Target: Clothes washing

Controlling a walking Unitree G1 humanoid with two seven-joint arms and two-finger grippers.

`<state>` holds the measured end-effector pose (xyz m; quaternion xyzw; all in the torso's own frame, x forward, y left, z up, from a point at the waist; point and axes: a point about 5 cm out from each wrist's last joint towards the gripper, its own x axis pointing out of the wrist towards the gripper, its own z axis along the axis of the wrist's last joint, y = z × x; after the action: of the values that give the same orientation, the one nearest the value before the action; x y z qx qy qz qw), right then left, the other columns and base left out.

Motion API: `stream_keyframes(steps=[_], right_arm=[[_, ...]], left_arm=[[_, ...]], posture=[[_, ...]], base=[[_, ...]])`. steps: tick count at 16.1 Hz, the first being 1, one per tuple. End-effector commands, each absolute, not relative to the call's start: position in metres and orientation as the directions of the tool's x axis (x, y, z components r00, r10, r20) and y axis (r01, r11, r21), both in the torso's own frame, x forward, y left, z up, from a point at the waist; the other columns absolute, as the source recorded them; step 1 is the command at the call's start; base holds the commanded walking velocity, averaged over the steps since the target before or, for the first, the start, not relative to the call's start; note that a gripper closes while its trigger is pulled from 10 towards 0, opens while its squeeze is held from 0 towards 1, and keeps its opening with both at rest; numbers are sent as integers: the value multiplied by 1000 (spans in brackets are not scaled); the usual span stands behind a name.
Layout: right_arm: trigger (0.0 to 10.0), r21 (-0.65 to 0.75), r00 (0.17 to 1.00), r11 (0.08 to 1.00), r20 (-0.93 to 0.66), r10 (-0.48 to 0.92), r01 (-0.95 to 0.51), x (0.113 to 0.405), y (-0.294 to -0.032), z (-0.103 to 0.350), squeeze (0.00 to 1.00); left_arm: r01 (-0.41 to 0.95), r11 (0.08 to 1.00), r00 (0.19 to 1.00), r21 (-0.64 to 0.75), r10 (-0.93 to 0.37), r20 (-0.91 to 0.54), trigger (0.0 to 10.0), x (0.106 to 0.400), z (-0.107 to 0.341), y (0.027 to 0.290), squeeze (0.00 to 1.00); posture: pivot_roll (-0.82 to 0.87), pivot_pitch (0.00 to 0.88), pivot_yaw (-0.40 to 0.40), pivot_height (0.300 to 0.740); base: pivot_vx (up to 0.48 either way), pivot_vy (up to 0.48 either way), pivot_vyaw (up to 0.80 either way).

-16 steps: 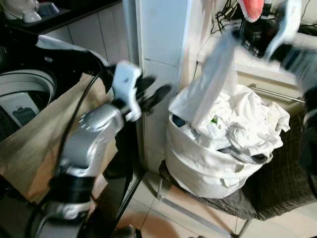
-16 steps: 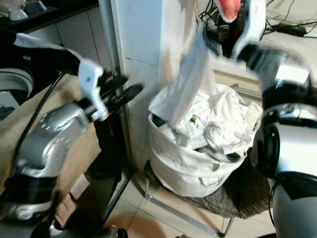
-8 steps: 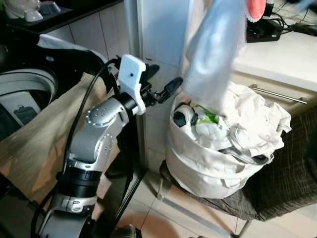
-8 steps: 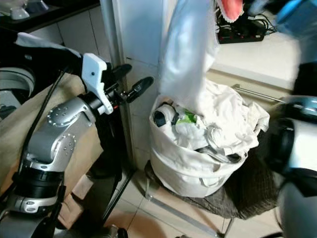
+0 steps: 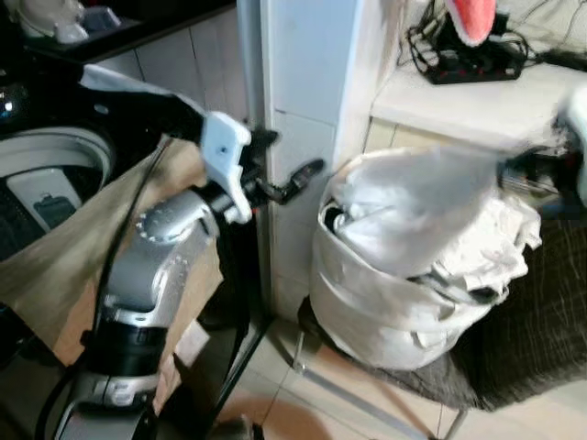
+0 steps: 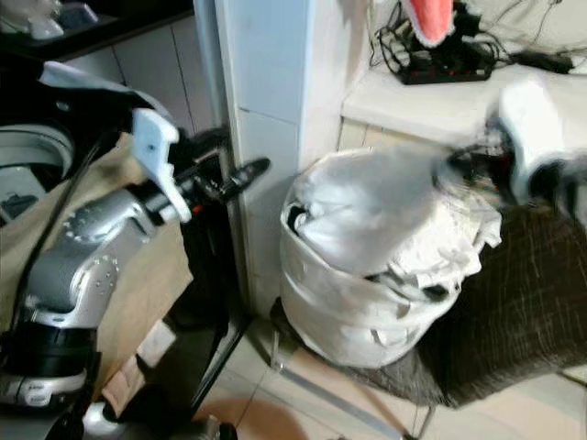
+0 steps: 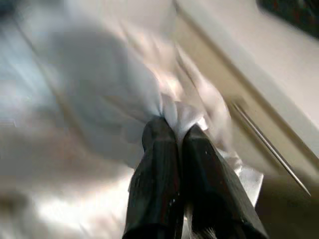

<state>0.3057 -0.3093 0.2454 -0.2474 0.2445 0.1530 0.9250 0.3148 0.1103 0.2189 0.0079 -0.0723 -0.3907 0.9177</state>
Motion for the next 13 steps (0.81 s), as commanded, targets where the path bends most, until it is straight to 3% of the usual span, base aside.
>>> stream_keyframes(steps=[1, 2, 3, 8, 11, 13], right_arm=[[0, -463, 838, 807, -541, 69, -365, 306, -318, 239, 0], [8353, -465, 835, 816, -548, 38, -343, 307, -323, 230, 0], [10000, -450, 838, 836, -546, 23, -316, 312, -325, 219, 1000], [10000, -338, 879, 914, -476, 41, -225, 337, -321, 196, 1000], [10000, -272, 965, 950, -249, 81, -150, 361, -308, 220, 1000], [10000, -212, 966, 962, -230, 122, -172, 367, -302, 219, 1000]], left_arm=[[735, 673, 664, 82, -739, 117, 10000, 315, 221, 106, 1000], [743, 664, 655, 84, -748, 111, 10000, 314, 220, 104, 1000], [752, 653, 645, 87, -757, 102, 10000, 314, 219, 101, 1000], [766, 636, 631, 93, -771, 83, 10000, 315, 218, 97, 1000], [747, 658, 652, 102, -753, 86, 10000, 314, 220, 102, 1000], [744, 660, 655, 102, -751, 85, 10000, 314, 220, 104, 1000]], posture=[[-47, 0, 21, 740], [-51, 0, 27, 740], [-51, 0, 27, 740], [-50, 0, 47, 740], [-31, 0, 37, 740], [-23, 0, 36, 740]], base=[[0, 0, 0], [0, 0, 0], [0, 0, 0], [0, 0, 0], [0, 0, 0], [0, 0, 0]])
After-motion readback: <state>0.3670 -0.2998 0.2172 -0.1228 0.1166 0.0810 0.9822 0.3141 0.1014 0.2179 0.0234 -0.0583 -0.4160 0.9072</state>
